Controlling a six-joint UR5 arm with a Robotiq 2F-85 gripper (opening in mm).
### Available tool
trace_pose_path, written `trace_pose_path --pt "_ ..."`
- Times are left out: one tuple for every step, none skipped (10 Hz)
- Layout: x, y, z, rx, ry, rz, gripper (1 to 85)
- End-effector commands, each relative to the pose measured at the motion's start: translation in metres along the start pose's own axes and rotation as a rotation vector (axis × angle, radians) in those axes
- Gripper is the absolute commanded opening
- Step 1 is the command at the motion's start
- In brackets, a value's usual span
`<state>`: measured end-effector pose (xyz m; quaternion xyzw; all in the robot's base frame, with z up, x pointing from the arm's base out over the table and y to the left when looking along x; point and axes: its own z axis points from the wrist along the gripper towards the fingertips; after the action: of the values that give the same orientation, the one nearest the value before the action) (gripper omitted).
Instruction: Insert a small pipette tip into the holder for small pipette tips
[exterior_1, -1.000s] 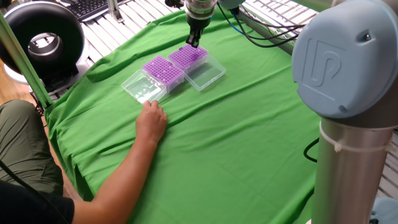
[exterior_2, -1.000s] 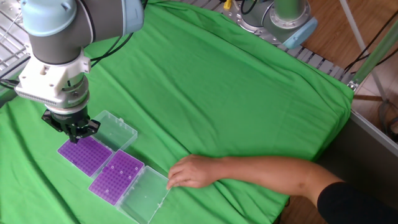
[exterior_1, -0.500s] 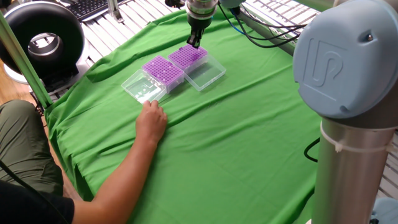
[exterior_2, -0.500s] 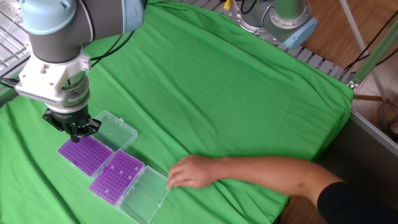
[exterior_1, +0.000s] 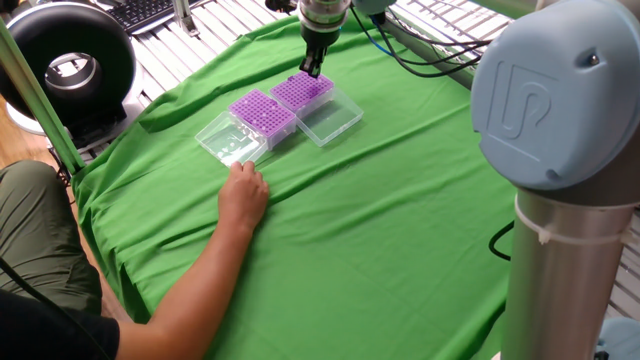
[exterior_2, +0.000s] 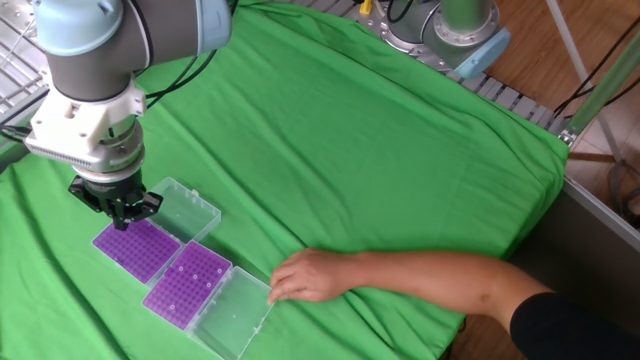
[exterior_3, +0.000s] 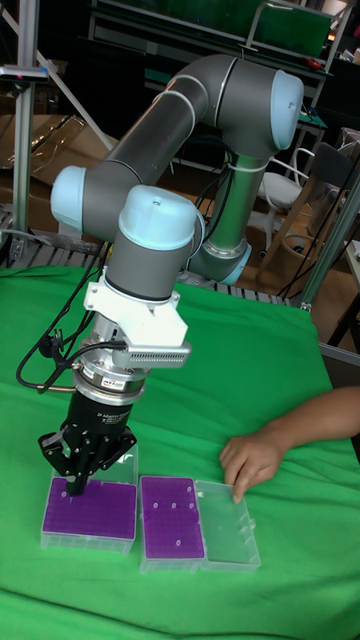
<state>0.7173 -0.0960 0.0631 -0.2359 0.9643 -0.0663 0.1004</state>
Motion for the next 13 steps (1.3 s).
trace_pose_path --pt "0.003 0.004 0.001 -0.022 0.007 -0.015 1.3" --pt "0.006 0.009 0.002 -0.045 0.017 -0.039 10.7" --pt "0.007 0.009 0.002 -0.048 0.021 -0.047 15.0" --pt "0.008 0.008 0.002 -0.044 0.023 -0.049 15.3" --pt "0.008 0.007 0.002 -0.043 0.024 -0.051 16.3" --pt "0.009 0.007 0.002 -0.042 0.024 -0.053 16.3" --pt "0.009 0.006 0.002 -0.039 0.028 -0.054 16.3" --pt "0.01 0.006 0.001 -0.039 0.028 -0.057 16.3" --pt "0.011 0.003 0.001 -0.029 0.033 -0.063 16.3" --pt "0.012 0.001 0.001 -0.024 0.036 -0.071 16.3" --pt "0.012 -0.001 -0.001 -0.015 0.041 -0.081 16.3" --pt "0.012 -0.004 -0.002 -0.008 0.045 -0.09 16.3" --pt "0.011 -0.006 -0.003 0.0 0.046 -0.095 16.3"
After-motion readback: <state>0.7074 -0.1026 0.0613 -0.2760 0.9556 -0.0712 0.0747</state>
